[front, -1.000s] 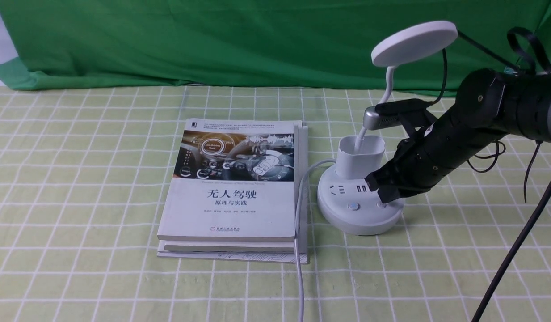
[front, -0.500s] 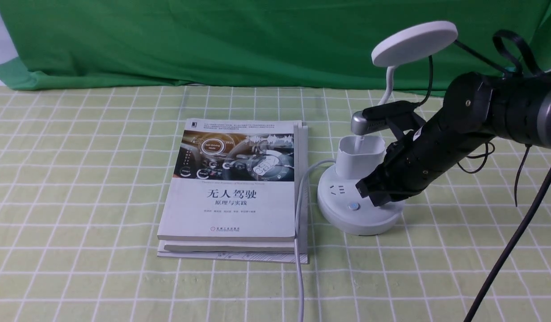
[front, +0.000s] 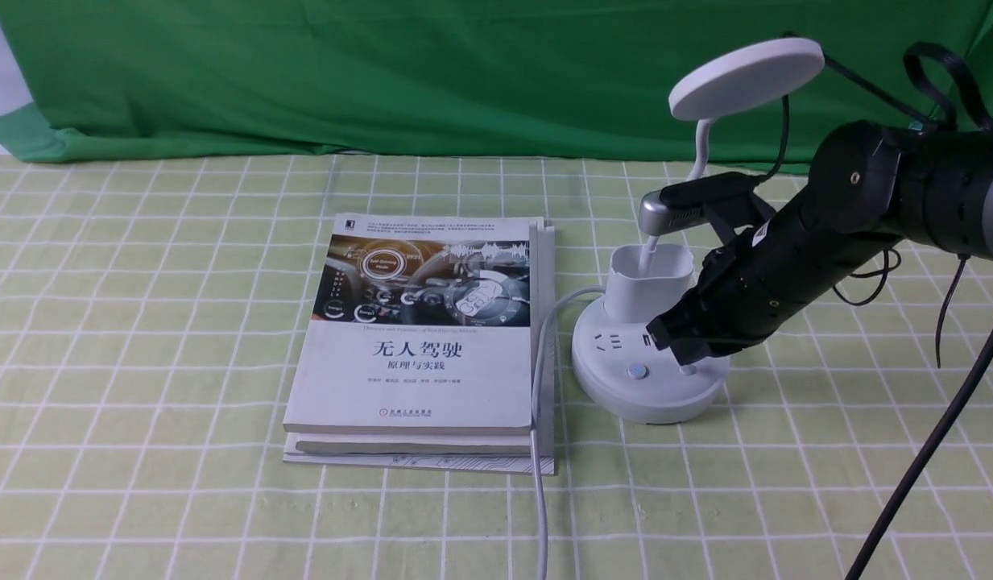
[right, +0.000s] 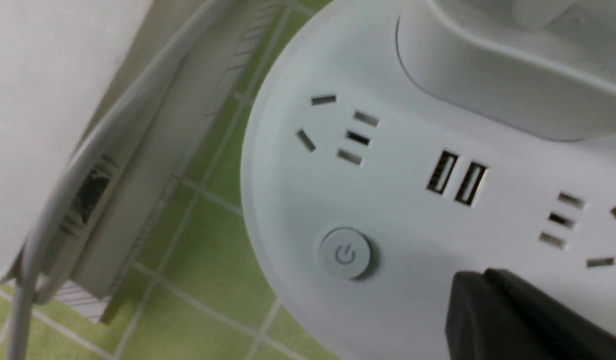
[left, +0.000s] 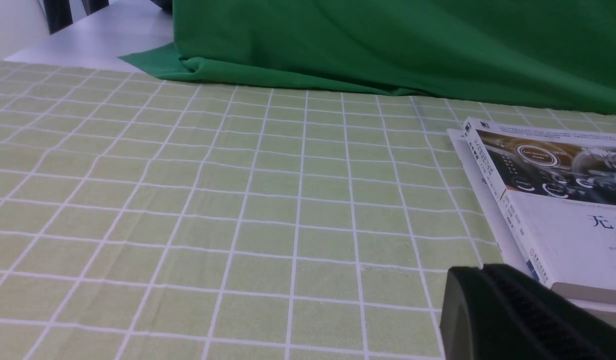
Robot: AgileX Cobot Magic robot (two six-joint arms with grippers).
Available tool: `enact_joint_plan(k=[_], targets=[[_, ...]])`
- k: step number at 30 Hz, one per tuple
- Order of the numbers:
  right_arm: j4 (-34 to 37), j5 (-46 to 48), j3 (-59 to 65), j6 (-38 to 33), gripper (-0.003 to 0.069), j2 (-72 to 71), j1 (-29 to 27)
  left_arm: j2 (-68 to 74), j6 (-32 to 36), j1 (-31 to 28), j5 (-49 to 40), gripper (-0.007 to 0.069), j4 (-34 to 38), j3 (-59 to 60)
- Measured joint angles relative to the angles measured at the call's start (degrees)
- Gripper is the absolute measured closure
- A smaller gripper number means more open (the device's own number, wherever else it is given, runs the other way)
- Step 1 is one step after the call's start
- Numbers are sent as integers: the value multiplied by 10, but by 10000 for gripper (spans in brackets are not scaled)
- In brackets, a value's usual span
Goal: Turn on the table lamp on the green coffee tablecloth with your hand.
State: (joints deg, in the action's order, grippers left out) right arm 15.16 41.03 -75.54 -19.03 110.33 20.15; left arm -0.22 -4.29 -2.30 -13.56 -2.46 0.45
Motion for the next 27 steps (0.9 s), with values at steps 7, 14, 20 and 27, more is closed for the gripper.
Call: enact_joint_plan(k=[7,14,20,27], targets=[[1,11,-6,0,629,15,-3,0,0,0,0,622,0,0],[2,15,0,0,629,-17,-3,0,0,0,0,622,0,0],[2,61,1,0,629,-46,-3,0,0,0,0,622,0,0],[1,62,72,3,629,-108,3,0,0,0,0,622,0,0]])
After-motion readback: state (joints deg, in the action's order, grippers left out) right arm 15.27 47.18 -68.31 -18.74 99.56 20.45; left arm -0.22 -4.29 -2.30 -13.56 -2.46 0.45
